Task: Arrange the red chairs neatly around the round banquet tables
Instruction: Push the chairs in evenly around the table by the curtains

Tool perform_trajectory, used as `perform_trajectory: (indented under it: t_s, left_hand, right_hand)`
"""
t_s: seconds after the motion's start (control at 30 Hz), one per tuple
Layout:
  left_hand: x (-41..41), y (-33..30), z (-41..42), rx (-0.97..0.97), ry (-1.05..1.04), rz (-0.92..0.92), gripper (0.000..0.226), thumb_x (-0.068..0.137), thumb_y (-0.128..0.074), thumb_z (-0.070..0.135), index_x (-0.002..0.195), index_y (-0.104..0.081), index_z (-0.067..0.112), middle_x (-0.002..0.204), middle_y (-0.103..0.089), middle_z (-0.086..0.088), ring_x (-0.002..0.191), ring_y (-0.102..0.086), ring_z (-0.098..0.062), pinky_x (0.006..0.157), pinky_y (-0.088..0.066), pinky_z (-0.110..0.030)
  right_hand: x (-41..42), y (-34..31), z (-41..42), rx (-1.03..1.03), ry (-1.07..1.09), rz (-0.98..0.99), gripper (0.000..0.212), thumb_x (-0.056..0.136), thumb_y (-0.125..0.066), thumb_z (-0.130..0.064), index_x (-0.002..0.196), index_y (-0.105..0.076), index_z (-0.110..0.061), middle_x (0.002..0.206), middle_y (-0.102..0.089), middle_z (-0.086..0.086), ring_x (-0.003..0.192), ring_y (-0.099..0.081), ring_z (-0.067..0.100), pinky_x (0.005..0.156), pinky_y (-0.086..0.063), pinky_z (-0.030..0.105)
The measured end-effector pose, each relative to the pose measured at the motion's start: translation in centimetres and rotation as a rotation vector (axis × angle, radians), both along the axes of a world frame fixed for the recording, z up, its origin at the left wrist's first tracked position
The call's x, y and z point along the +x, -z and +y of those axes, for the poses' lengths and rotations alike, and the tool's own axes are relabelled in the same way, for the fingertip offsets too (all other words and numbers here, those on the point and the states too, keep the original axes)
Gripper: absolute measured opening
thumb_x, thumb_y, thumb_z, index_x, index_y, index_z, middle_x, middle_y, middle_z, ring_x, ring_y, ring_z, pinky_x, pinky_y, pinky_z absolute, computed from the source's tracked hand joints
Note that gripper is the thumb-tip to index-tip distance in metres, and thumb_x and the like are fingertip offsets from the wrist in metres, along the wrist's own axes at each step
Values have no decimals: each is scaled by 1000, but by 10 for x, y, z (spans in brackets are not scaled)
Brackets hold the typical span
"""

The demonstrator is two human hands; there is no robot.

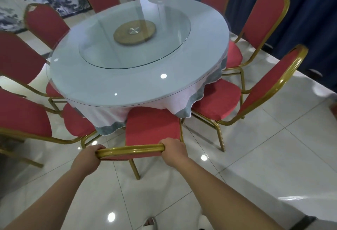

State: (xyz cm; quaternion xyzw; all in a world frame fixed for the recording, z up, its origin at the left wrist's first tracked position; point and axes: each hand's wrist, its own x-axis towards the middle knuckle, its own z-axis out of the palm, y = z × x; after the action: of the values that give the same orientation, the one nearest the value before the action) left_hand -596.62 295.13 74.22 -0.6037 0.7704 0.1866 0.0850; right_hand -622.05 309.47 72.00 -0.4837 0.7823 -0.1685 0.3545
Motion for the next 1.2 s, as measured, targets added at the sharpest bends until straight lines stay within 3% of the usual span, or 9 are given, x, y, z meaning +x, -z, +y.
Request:
perform_trajectory:
  t_s: [0.27,0.37,0.43,0.57,0.67,0.8,0.97,1.07,1.2]
  left_hand:
    - [1,6,8,-49,-17,49,29,88,-54,0,98,-67,24,78,-62,5,70,-59,-11,60,-46,-26]
    - [2,2,9,-40,-8,85,31,87,-54,-2,100,-65,24,83,-61,3,77,-60,-17,62,-45,-28]
    - [3,2,8,-6,-1,120,32,86,-56,-2,104,-63,24,88,-61,1,82,-59,-19,65,-46,-28]
    - [5,3,5,76,-6,195,45,76,-78,16,118,-64,23,96,-64,4,93,-61,-20,84,-55,-40]
    - [-7,1,17,-45,104,117,54,72,-77,31,123,-60,28,105,-62,7,103,-58,-20,96,-49,-45]
    - [-64,-22,61,-54,358,313,64,77,-72,33,136,-49,38,128,-50,14,123,-43,-13,112,-33,-41]
    - [-162,-34,120,215,453,618,56,82,-73,21,126,-50,47,127,-52,19,118,-50,-4,104,-40,-27]
    - [-214,-20,153,370,430,648,52,81,-72,26,119,-52,54,124,-56,18,105,-59,-5,100,-48,-32]
    - [-267,-1,189,495,418,598,50,82,-70,26,120,-53,53,127,-50,23,122,-48,-1,107,-43,-33]
  right_hand:
    - [-4,0,2,46,9,9,36,76,-43,-3,84,-65,-30,74,-55,-10,80,-58,21,66,-43,31]
    - [-1,2,2,66,22,27,40,79,-44,-4,95,-66,-34,89,-60,-9,91,-59,23,80,-52,40]
    - [-2,-2,4,77,5,7,42,84,-49,-10,110,-61,-40,103,-58,-11,103,-55,21,92,-47,44]
    - [-10,-12,26,98,-25,9,62,84,-61,-30,140,-37,-43,137,-44,-13,128,-42,18,104,-36,48]
    - [-15,-12,54,87,10,-32,77,85,-63,-35,149,-21,-45,156,-27,-15,139,-34,17,110,-33,48]
    - [-34,-18,89,-10,235,-223,65,88,-64,-34,146,-36,-41,149,-41,-11,134,-42,16,106,-40,34]
    - [-86,-24,148,-127,479,-307,56,90,-65,-35,142,-45,-36,149,-42,-10,135,-40,12,107,-40,31]
    - [-126,-25,180,-199,585,-310,50,90,-65,-36,138,-49,-38,144,-46,-9,133,-42,11,105,-42,33]
    - [-173,-27,212,-293,697,-355,45,91,-67,-34,133,-51,-38,132,-49,-16,125,-44,5,100,-40,27]
